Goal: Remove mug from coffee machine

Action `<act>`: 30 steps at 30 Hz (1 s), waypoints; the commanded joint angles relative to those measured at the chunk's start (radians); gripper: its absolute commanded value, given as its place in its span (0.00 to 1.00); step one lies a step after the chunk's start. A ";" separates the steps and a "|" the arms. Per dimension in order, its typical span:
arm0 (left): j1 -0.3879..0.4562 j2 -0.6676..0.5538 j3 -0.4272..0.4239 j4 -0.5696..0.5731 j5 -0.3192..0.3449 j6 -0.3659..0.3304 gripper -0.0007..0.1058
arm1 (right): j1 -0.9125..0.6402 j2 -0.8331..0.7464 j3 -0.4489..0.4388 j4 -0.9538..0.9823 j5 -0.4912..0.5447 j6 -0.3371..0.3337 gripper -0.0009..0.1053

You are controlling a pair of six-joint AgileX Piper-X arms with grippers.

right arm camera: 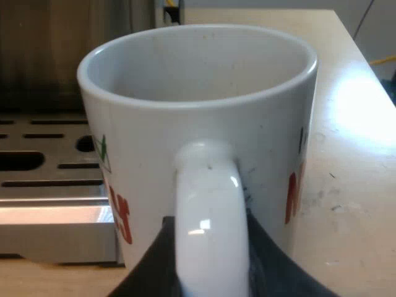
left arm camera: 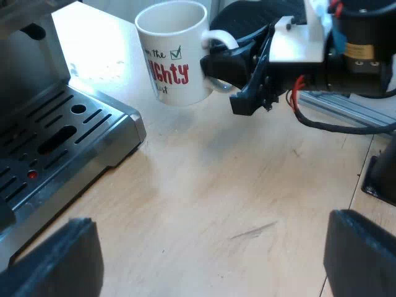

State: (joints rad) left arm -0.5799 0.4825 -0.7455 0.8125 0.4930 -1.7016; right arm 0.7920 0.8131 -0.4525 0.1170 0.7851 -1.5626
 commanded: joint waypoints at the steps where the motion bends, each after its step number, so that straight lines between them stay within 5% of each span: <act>1: -0.003 0.000 -0.008 -0.010 0.006 -0.007 0.82 | -0.055 -0.014 -0.008 -0.022 -0.016 -0.003 0.01; 17: -0.003 0.070 -0.008 -0.084 0.006 -0.007 0.82 | -0.325 0.000 0.002 -0.023 -0.236 -0.016 0.01; 24: -0.003 0.070 -0.008 -0.082 0.006 -0.007 0.82 | -0.415 0.001 0.070 -0.070 -0.316 -0.097 0.01; 30: -0.003 0.070 -0.008 -0.082 0.006 -0.007 0.82 | -0.420 0.001 0.208 -0.352 -0.340 -0.125 0.01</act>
State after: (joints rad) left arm -0.5799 0.5494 -0.7463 0.7464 0.4930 -1.7016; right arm 0.3732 0.8204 -0.2391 -0.1446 0.4336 -1.6699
